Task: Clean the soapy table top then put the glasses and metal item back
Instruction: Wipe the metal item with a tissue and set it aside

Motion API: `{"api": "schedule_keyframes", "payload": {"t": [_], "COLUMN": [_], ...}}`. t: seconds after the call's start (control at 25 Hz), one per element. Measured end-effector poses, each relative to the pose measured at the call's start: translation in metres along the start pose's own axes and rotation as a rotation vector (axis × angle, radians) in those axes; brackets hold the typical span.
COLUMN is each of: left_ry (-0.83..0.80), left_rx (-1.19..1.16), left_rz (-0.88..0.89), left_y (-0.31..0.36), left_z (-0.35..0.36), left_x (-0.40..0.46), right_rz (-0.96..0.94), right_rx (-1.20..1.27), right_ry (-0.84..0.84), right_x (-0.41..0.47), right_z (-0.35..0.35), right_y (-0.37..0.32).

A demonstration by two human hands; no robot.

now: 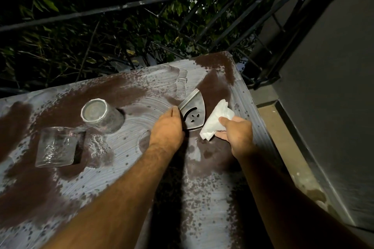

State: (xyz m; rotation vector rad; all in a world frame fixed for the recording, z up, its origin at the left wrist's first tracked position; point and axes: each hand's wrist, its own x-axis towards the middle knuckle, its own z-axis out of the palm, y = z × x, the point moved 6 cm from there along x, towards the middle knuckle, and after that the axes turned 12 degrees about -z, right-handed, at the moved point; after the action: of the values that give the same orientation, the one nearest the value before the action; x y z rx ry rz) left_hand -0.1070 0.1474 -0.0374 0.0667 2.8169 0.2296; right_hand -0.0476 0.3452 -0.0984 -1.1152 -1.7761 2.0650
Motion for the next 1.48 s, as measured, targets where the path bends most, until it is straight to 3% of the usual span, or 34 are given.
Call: {"api": "schedule_keyframes", "payload": {"t": [0.2,0.36,0.48,0.68,1.08,1.48], "left_ry": [-0.030,-0.194,-0.286,-0.272,-0.245,-0.219], "left_rx": [-0.037,-0.419,-0.609,-0.718,-0.664,-0.660], "left_rz": [-0.065,-0.190,-0.230,-0.273,-0.397,-0.389], "left_y": [-0.003,-0.013,-0.018,-0.023,-0.041,-0.044], "left_z": [-0.011,-0.001,0.010,0.013,0.011,0.011], "left_x": [0.009,0.004,-0.002,-0.009,-0.020,-0.023], "right_rz": [-0.055,-0.190,-0.361,-0.535,-0.497,-0.466], "right_rx": [-0.060,-0.121,-0.355,-0.775,-0.886,-1.008], "right_ry": [-0.063,-0.112,-0.181,-0.265,-0.216,-0.185], "right_x": [-0.004,-0.013,-0.016,-0.033,-0.059,-0.058], "right_z": [0.013,0.032,0.050,0.079,0.096,0.108], "right_y": [-0.015,-0.047,-0.074,-0.091,-0.091,-0.100]}}
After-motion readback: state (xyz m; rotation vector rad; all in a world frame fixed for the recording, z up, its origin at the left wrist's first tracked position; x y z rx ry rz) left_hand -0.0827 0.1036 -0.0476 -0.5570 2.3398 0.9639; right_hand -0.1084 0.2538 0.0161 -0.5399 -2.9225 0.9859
